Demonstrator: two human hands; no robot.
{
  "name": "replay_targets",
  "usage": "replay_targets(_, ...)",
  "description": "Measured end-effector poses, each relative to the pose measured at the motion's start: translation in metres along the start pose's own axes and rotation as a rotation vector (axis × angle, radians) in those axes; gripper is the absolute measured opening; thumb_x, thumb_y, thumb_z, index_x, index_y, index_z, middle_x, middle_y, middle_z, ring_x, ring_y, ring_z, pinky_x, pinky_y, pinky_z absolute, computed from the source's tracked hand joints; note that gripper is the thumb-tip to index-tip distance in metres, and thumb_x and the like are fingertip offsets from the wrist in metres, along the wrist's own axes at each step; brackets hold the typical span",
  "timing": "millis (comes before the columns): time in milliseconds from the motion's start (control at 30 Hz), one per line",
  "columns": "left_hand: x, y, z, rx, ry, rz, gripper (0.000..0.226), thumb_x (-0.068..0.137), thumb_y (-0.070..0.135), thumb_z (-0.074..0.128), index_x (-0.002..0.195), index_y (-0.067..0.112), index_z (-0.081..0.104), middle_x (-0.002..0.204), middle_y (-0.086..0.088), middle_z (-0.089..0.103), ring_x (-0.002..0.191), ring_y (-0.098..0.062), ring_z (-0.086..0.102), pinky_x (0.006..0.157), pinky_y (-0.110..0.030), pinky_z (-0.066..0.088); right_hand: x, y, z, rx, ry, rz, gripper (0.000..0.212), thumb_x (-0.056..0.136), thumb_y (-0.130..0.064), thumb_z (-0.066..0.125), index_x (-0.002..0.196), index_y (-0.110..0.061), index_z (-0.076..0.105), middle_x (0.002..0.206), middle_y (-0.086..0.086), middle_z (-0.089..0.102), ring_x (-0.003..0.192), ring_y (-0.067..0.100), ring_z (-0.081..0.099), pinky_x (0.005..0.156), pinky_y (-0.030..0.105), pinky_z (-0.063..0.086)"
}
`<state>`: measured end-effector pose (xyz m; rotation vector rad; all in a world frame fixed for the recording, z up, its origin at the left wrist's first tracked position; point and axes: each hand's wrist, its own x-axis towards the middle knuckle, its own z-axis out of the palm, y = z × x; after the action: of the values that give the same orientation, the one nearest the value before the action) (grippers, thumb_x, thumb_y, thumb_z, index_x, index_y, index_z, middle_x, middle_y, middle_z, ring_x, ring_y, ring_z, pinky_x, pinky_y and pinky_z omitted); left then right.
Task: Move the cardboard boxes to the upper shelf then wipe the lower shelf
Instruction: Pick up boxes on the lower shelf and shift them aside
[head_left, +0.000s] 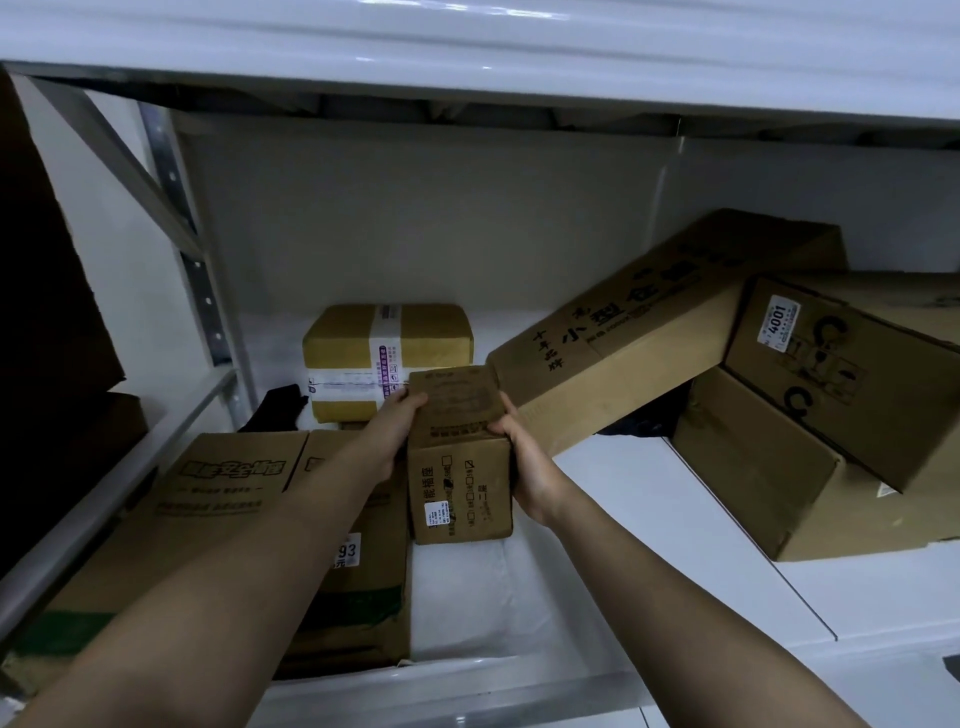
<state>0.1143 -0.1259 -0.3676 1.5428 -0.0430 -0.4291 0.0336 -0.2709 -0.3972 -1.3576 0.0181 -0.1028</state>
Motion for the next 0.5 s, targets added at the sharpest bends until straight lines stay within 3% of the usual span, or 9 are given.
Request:
replay_targets(133, 0.0026, 0.0033, 0.0008, -0.004, -0.004, -0.03, 0.016, 0.097, 0.029, 0.047, 0.112, 0.029, 0.053, 0.093, -0.006, 0.069, 0.083, -0.022, 0.067, 0.063, -0.031, 0.051, 0.0049, 0.0006, 0.0006, 0.01, 0.009, -0.004, 0.05, 0.098, -0.02, 0.037, 0.147, -0.029, 0.03, 0.131, 0.016, 0.057, 0.119, 0.032, 0.056, 0.096, 0.041, 0.048)
replay_targets(333, 0.0091, 0.0063, 0.0033, 0.076, 0.015, -0.032, 0.035, 0.098, 0.028, 0.045, 0.133, 0.026, 0.044, 0.094, -0.005, 0.064, 0.088, -0.022, 0.063, 0.071, -0.033, 0.051, 0.0106, -0.0001, 0.0007, 0.009, -0.012, 0.01, 0.045, 0.099, -0.023, 0.038, 0.143, -0.032, 0.036, 0.128, 0.016, 0.06, 0.116, 0.032, 0.059, 0.095, 0.041, 0.049)
replay_targets(500, 0.0062, 0.0093, 0.0022, 0.121, -0.001, -0.154, 0.024, 0.099, 0.033, 0.042, 0.112, 0.017, 0.055, 0.092, -0.011, 0.068, 0.084, -0.025, 0.065, 0.066, -0.031, 0.05, 0.0103, -0.0027, -0.0022, 0.011, -0.012, 0.116, 0.031, 0.098, -0.039, 0.039, 0.119, -0.025, 0.057, 0.111, 0.015, 0.067, 0.097, 0.024, 0.066, 0.086, 0.036, 0.052)
